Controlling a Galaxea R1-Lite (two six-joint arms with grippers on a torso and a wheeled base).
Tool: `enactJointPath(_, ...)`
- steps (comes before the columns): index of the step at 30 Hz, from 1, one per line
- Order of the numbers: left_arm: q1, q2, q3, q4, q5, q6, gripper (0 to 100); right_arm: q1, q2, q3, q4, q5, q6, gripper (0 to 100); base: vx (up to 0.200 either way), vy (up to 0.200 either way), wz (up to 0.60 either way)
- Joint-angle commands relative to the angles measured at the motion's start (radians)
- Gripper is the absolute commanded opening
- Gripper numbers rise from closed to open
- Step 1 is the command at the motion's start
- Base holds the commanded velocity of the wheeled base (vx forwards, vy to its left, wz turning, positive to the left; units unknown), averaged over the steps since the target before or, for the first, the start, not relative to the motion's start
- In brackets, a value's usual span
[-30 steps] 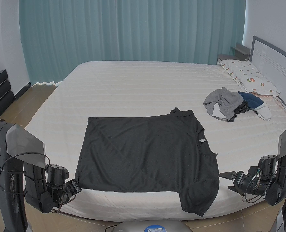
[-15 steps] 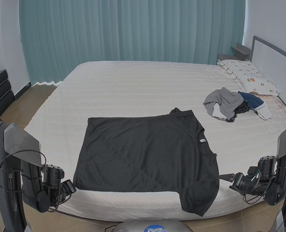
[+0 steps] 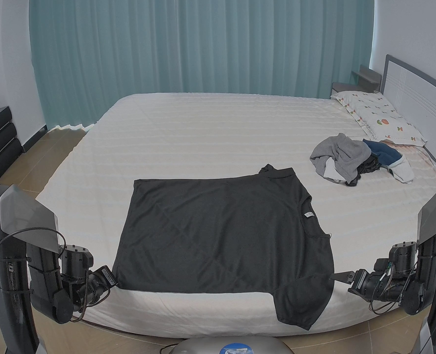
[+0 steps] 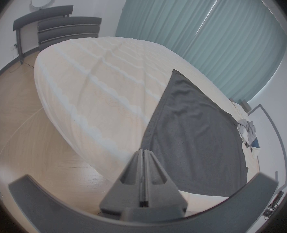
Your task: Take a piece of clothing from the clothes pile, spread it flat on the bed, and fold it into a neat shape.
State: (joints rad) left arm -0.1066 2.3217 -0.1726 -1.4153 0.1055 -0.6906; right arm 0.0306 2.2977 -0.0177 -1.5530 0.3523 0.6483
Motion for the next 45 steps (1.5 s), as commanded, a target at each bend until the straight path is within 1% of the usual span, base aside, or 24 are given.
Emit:
enactJointPath(1,0.001,-0.01,0.002,-0.001,-0.004,0.002,100,0.0,0.003,0.016,-0.012,0.0,0.001,100,0.0,0.0,0.0)
enactJointPath(3,0.001,-0.008,-0.008,0.001,-0.015,0.002,100,0.002,0.003,0.016,-0.012,0.0,0.002,100,0.0,0.0,0.0)
enactJointPath(4,-0.001,-0.002,-0.013,-0.001,-0.041,0.002,100,0.002,0.003,0.016,-0.012,0.0,0.002,100,0.0,0.0,0.0)
enactJointPath(5,-0.001,-0.002,-0.013,-0.001,-0.041,0.002,100,0.002,0.003,0.016,-0.012,0.0,0.002,100,0.0,0.0,0.0)
enactJointPath(6,-0.002,0.007,-0.016,0.001,-0.106,0.0,100,0.003,0.002,0.016,-0.012,0.0,0.004,100,0.0,0.0,0.0)
enactJointPath(8,-0.004,0.013,-0.021,0.001,-0.129,0.0,100,0.005,0.002,0.016,-0.012,0.0,0.005,100,0.0,0.0,0.0)
enactJointPath(13,-0.01,0.031,-0.05,0.001,-0.13,0.005,100,0.006,0.002,0.016,-0.012,0.0,0.008,100,0.0,0.0,0.0)
enactJointPath(17,-0.03,0.073,-0.074,-0.002,-0.122,0.016,100,0.006,0.0,0.016,-0.012,0.002,0.008,100,0.0,0.0,0.0)
enactJointPath(21,-0.042,0.079,-0.082,-0.001,-0.119,0.036,100,0.006,-0.003,0.016,-0.012,0.002,0.008,100,0.0,0.0,0.0)
enactJointPath(28,-0.051,0.082,-0.097,0.007,-0.102,0.037,100,0.006,-0.003,0.016,-0.012,0.002,0.008,100,0.0,0.0,0.0)
enactJointPath(29,-0.051,0.082,-0.096,0.007,-0.095,0.037,0,0.006,-0.003,0.016,-0.012,0.002,0.008,100,0.0,0.0,0.0)
enactJointPath(31,-0.051,0.084,-0.093,0.007,-0.087,0.037,0,0.006,-0.003,0.016,-0.012,0.0,0.008,100,0.0,0.0,0.0)
enactJointPath(37,-0.044,0.108,-0.099,0.007,-0.015,0.037,0,0.006,-0.003,0.016,-0.012,0.0,0.008,100,0.0,0.0,0.0)
enactJointPath(45,-0.042,0.107,-0.087,-0.002,-0.01,0.029,0,0.005,-0.007,0.008,-0.013,-0.001,0.001,100,0.0,0.0,0.0)
